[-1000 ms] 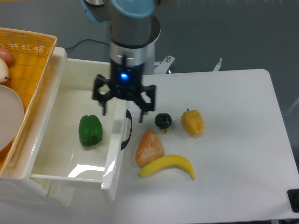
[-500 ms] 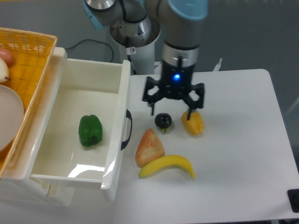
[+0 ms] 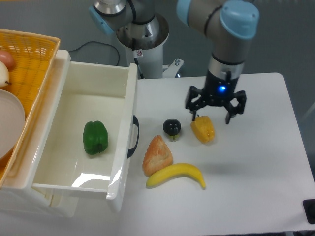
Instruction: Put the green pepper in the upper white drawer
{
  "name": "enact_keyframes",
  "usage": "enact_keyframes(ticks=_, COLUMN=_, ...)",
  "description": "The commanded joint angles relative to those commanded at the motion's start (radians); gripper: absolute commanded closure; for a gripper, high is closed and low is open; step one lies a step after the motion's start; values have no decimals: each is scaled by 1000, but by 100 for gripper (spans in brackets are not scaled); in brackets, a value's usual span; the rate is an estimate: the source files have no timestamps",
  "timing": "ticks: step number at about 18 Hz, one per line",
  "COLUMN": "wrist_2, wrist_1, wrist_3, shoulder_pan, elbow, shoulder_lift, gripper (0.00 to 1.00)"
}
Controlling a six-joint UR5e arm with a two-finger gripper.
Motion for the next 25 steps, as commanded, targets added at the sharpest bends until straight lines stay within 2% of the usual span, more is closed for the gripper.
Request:
enact_keyframes(ticks=2, wrist_2=19, wrist_1=21, wrist_3=27, shoulder_pan=-6, elbow=38, shoulder_lift=-38, gripper=0)
enact_keyframes(ticks=3, wrist_2=28, wrist_1=20, wrist_3=84, shoulder_pan=-9, elbow=57, shoulder_lift=-58, gripper=0)
enact_keyframes(ticks=6, wrist_2=31, wrist_1=18, wrist_3=376, shoulder_pan=-18, elbow=100, shoulder_lift=-107, gripper=0)
enact_keyframes(ticks=7, wrist_2=28, wrist_1=18, wrist_3=415, shoulder_pan=-17, elbow=112, shoulder_lift=-117, gripper=0)
enact_keyframes(ticks=10, wrist_2=57, wrist_1=18, wrist_3=431, shoulder_pan=-17, elbow=117, shoulder_lift=-111, gripper=0)
enact_keyframes(ticks=12, wrist_2=59, wrist_1=18, wrist_3=477, shoulder_pan=-14, elbow=120, shoulder_lift=-127, gripper=0)
enact_keyframes(ticks=14, wrist_2=69, wrist_1=14, wrist_3=581, shoulder_pan=-9, elbow=106, shoulder_lift=-135, gripper=0)
enact_keyframes(ticks=16, wrist_2=124, wrist_1=18, wrist_3=740, shoulder_pan=-11, elbow=78, shoulder_lift=-137, gripper=0)
enact_keyframes(ticks=18, wrist_2=132, wrist_1=20, wrist_3=857, shoulder_pan=-5, elbow=86, shoulder_lift=-152, gripper=0)
enact_keyframes(ticks=22, wrist_2=134, wrist_1=20, wrist_3=858, shoulder_pan=-5, elbow=68, shoulder_lift=-154, gripper=0)
enact_keyframes(ticks=25, wrist_2=134, wrist_1=43, wrist_3=856, shoulder_pan=5, elbow=45, shoulder_lift=-147, gripper=0)
